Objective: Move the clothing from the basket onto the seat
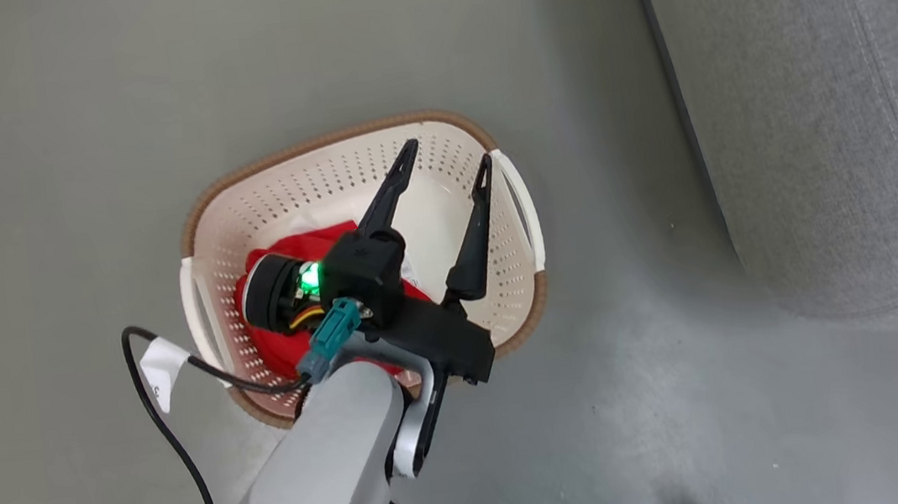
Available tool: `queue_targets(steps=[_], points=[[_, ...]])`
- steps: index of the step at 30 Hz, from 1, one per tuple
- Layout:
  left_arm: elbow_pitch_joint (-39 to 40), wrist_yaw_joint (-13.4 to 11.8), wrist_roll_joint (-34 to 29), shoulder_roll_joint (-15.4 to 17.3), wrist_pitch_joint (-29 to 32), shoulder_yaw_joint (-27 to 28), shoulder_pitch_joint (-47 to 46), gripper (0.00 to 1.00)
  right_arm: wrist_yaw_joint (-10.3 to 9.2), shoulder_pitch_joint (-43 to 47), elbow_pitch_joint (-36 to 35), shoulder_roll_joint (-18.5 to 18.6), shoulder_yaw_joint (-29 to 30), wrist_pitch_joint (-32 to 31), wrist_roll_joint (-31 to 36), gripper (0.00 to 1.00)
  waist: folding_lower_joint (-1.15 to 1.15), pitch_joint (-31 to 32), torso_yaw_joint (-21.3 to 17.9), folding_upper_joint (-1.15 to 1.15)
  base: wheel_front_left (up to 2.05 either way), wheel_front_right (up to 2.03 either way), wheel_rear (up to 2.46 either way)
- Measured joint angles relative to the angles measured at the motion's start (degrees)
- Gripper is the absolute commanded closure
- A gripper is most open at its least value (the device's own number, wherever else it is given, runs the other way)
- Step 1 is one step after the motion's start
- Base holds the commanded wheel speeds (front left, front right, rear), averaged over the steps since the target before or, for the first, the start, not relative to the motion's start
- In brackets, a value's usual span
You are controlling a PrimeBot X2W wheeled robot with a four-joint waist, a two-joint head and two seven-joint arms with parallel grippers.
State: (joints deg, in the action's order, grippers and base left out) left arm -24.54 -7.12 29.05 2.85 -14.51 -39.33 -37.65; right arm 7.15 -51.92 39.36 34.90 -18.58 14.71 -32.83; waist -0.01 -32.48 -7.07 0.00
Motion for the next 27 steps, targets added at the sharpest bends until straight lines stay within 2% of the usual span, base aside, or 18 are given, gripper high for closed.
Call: queue_targets(steps=[8,27], points=[[-1.0,0.0,0.2,-0.2,0.0,2.4,4.1,0.0,0.0,7.2,-2.3,-2.9,-1.8,0.0,-2.1,0.0,0.0,5.7,2.5,0.0,0.0,0.0,0.0],[-4.4,0.0,-1.4,-0.1,0.0,15.3,16.9,0.0,0.0,24.7,-7.6,-11.4,-6.2,0.0,-2.8,0.0,-0.01,20.0,7.8,-0.01,0.0,0.0,0.0]])
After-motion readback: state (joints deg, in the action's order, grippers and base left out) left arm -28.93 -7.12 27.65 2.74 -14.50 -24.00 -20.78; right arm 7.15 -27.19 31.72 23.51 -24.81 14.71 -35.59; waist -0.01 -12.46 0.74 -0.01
